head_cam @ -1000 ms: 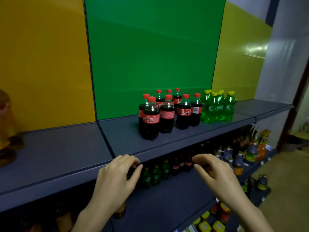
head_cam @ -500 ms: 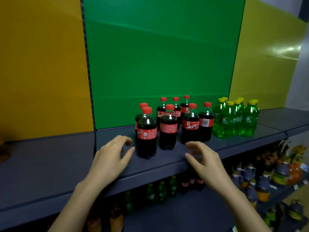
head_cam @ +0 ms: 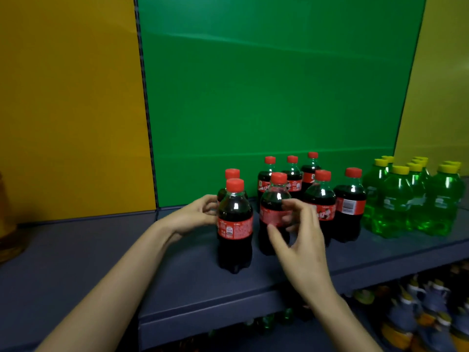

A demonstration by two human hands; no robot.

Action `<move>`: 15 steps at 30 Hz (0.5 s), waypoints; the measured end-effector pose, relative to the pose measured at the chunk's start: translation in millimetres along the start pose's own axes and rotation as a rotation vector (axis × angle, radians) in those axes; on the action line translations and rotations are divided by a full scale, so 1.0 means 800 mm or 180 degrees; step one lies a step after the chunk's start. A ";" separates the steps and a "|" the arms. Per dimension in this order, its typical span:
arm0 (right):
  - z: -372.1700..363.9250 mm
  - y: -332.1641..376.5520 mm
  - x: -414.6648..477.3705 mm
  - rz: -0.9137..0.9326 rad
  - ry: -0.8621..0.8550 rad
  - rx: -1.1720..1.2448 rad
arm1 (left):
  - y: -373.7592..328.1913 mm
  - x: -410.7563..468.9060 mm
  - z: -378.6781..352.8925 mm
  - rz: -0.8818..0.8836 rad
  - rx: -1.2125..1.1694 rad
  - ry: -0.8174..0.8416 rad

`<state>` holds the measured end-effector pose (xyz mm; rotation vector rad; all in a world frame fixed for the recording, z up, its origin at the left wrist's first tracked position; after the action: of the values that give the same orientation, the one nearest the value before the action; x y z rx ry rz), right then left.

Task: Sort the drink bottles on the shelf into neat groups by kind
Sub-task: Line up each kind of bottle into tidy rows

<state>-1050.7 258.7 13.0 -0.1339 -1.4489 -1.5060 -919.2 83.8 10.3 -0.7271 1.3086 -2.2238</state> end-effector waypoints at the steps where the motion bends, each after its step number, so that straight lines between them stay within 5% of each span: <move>1: -0.010 0.004 -0.001 0.0024 0.0183 0.0039 | 0.001 0.005 -0.001 -0.0044 -0.0026 0.0088; 9: -0.082 -0.001 -0.005 -0.0201 0.0963 -0.0061 | 0.006 0.007 -0.007 -0.0310 0.0131 0.0075; 15: -0.120 -0.018 0.016 -0.0392 0.1553 0.0164 | 0.034 -0.024 0.048 -0.0200 0.0319 -0.0678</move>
<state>-1016.2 171.2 -14.7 0.3394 -1.1132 -1.4687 -876.4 58.8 -1.8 -0.9494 1.0774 -2.1733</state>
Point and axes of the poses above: each hand's wrist, its own x-axis towards the middle knuckle, its own z-axis out of the back of the hand, y = z × x, the point moved 5 cm from there along x, towards the middle knuckle, and after that the axes turned 9 degrees about -z, right-handed, at the moved point
